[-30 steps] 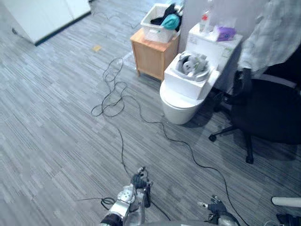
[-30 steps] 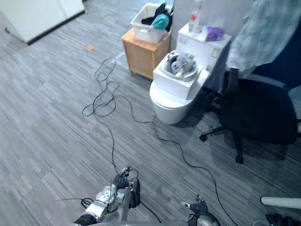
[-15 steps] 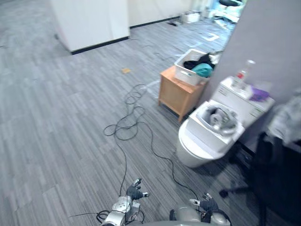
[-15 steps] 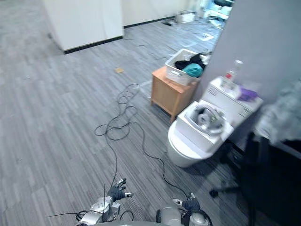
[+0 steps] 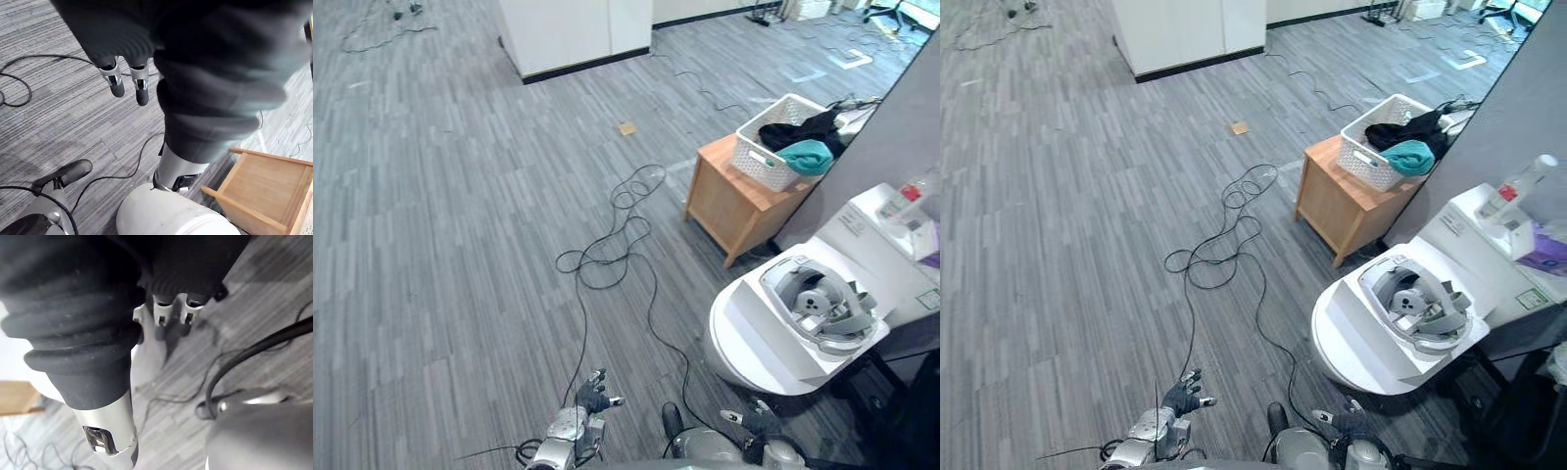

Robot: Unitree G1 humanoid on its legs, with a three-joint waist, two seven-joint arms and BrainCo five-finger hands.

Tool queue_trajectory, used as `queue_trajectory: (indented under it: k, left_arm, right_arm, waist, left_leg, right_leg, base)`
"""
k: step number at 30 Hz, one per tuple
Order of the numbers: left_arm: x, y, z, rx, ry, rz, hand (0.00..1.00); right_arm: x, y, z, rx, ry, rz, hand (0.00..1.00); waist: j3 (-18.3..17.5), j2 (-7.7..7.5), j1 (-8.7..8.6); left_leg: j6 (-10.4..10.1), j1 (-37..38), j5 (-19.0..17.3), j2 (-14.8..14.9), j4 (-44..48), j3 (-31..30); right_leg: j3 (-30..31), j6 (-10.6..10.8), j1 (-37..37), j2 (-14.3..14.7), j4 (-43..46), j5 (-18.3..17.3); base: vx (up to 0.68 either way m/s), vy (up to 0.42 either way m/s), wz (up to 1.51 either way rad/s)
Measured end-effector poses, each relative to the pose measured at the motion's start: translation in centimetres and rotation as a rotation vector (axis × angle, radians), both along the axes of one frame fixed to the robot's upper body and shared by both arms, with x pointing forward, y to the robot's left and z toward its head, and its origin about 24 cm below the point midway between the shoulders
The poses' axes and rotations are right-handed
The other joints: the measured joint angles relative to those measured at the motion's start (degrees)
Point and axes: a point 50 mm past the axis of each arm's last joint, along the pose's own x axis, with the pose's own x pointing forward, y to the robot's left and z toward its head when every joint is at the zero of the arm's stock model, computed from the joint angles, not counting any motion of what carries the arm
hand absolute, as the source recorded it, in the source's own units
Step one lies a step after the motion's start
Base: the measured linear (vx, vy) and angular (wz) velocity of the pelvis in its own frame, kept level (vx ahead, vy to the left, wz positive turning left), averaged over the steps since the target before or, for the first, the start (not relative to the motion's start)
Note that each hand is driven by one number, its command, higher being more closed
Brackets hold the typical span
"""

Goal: Organize washtable

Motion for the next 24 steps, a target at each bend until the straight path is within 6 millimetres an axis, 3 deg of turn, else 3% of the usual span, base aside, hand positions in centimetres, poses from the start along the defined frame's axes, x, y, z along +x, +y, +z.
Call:
queue_trajectory:
  k: [2, 4, 5, 6, 7, 8, 9, 11, 14, 15, 16, 18, 21, 23, 24]
  left_arm:
    - [0.4, 0.2, 0.2, 0.003, -0.014, 0.017, 0.0]
    - [1.0, 0.4, 0.4, 0.016, -0.032, 0.024, 0.0]
    - [1.3, 0.3, 0.6, 0.018, -0.04, 0.021, 0.0]
    - [1.6, -0.2, 0.8, 0.02, -0.058, 0.003, 0.0]
    - [1.8, -0.2, 1.0, 0.029, -0.07, -0.007, 0.0]
    - [1.7, -0.2, 1.1, 0.034, -0.079, -0.019, 0.0]
    - [1.3, -0.2, 1.0, 0.041, -0.073, -0.044, 0.0]
    - [1.2, -0.8, 1.0, 0.041, -0.071, -0.086, 0.0]
    - [1.7, -3.1, 1.5, 0.001, -0.104, -0.189, 0.0]
    - [2.3, -4.2, 2.0, -0.027, -0.13, -0.216, 0.0]
    - [2.7, -4.9, 2.3, -0.041, -0.144, -0.232, 0.0]
    - [2.9, -4.9, 2.4, -0.034, -0.149, -0.241, 0.0]
    - [1.6, -3.1, 1.6, 0.01, -0.107, -0.239, 0.0]
    - [0.7, -1.6, 1.0, 0.04, -0.074, -0.226, 0.0]
    - [0.3, -1.0, 0.8, 0.048, -0.059, -0.209, 0.0]
  right_arm:
    - [-0.1, -0.1, 0.0, 0.001, 0.001, -0.006, 0.0]
    - [-0.1, 0.0, 0.0, 0.002, 0.0, -0.005, 0.0]
    - [0.0, 0.0, 0.0, -0.001, 0.001, 0.0, 0.0]
    - [0.0, 0.0, 0.0, 0.0, 0.002, 0.002, 0.0]
    - [0.0, 0.0, 0.0, -0.002, 0.002, 0.003, 0.0]
    - [-0.1, 0.0, 0.0, 0.0, 0.004, 0.002, 0.0]
    - [-0.1, 0.6, -0.1, 0.013, 0.005, -0.002, 0.0]
    - [0.1, 0.6, 0.0, 0.007, -0.01, -0.008, 0.0]
    - [0.0, -0.2, 0.2, -0.017, -0.023, -0.06, 0.0]
    - [-0.4, -0.7, 0.2, -0.027, -0.013, -0.074, 0.0]
    - [-0.7, -1.3, 0.2, -0.043, -0.006, -0.085, 0.0]
    - [-1.0, -1.2, 0.1, -0.041, 0.01, -0.095, 0.0]
    - [-2.6, -1.0, -0.4, -0.034, 0.057, -0.113, 0.0]
    - [-2.5, -0.9, -0.4, -0.032, 0.057, -0.113, 0.0]
    - [-2.5, -0.8, -0.4, -0.03, 0.057, -0.113, 0.0]
  waist:
    - [-0.02, -0.04, 0.05]
    - [0.05, -0.68, -0.08]
    - [0.0, -0.81, -0.06]
    - [-0.15, -1.27, -0.31]
    - [-0.2, -1.5, -0.27]
    - [-0.38, -1.72, -0.31]
    - [-0.54, -1.44, -0.9]
    - [-0.52, -1.47, -1.37]
    - [-0.67, -1.39, -3.93]
    - [-0.85, -1.07, -4.25]
    - [-1.29, 0.21, -4.51]
    - [-1.34, -0.22, -5.26]
    - [-1.64, -0.65, -6.04]
    - [-1.53, -0.86, -5.94]
    - [-1.58, -1.73, -5.78]
  left_leg:
    - [-0.3, -0.17, 0.17, -0.21, -0.26, -0.31]
    - [-2.57, -1.78, 1.53, -1.17, -0.22, -1.74]
    - [-3.91, -2.67, 2.32, -1.51, -0.19, -2.35]
    - [-7.35, -4.95, 4.43, -1.41, 0.51, 0.52]
    - [-8.26, -5.89, 5.3, -1.36, 0.88, 3.26]
    - [-6.37, -5.92, 6.59, -0.8, 0.25, 7.98]
    - [-3.16, -6.47, 3.75, 1.61, 3.34, 16.36]
    - [-1.88, -6.77, 1.5, 5.58, 13.07, 21.85]
    - [-2.32, -3.42, 2.27, 8.73, 15.01, 21.59]
    - [-3.75, -1.67, 5.31, 9.7, 12.59, 20.34]
    - [-4.82, -0.87, 12.12, 10.43, 8.67, 18.02]
    - [-10.07, 0.49, 7.13, 7.66, 3.12, 15.5]
    - [-10.31, 4.3, 2.73, 4.18, -4.21, 17.33]
    - [-9.3, 6.2, 1.47, 2.02, -7.32, 19.63]
    - [-9.06, 6.64, 1.0, 1.09, -7.58, 20.57]
  right_leg:
    - [-0.72, -0.04, 0.42, -0.52, -0.81, 0.23]
    - [-3.01, -0.04, 0.33, -2.31, -0.92, 0.23]
    - [-4.72, -0.04, 0.33, -3.26, -0.92, 0.22]
    - [-7.28, -0.06, 0.23, -4.71, -0.83, 0.21]
    - [-8.3, -0.21, 0.13, -5.27, -0.53, 0.31]
    - [-9.31, -0.57, 0.15, -6.44, -0.46, 0.55]
    - [-10.43, -1.06, 0.06, -6.81, -0.25, 0.62]
    - [-12.29, -1.65, -0.93, -6.97, 1.85, 0.2]
    - [-14.12, -1.39, -3.89, -9.86, 5.0, 0.12]
    - [-14.48, -0.27, -5.58, -10.97, 5.4, 0.37]
    - [-14.59, 1.53, -7.29, -11.11, 5.35, 1.26]
    - [-14.3, 4.5, -8.74, -12.56, 4.58, 3.25]
    - [-13.47, 6.58, -8.65, -15.45, 3.75, 5.74]
    - [-12.25, 6.78, -8.72, -16.52, 2.46, 8.07]
    - [-12.29, 6.18, -8.64, -17.1, 1.56, 9.54]
  base:
    - [0.02, 0.05, 0.23]
    - [0.0, 0.04, 0.62]
    - [-0.01, -0.003, 1.12]
    - [-0.01, -0.01, 1.17]
    - [-0.01, -0.005, 1.17]
    - [-0.06, 0.109, 0.98]
    - [-0.05, 0.111, 0.87]
    - [-0.06, 0.059, 0.43]
    - [-0.12, 0.138, 0.41]
    - [-0.26, 0.253, 0.33]
    - [-0.23, 0.238, 0.16]
    - [-0.33, 0.362, 0.19]
    - [-0.33, 0.306, 0.23]
    - [-0.29, 0.149, -0.18]
    - [-0.3, 0.087, -0.35]
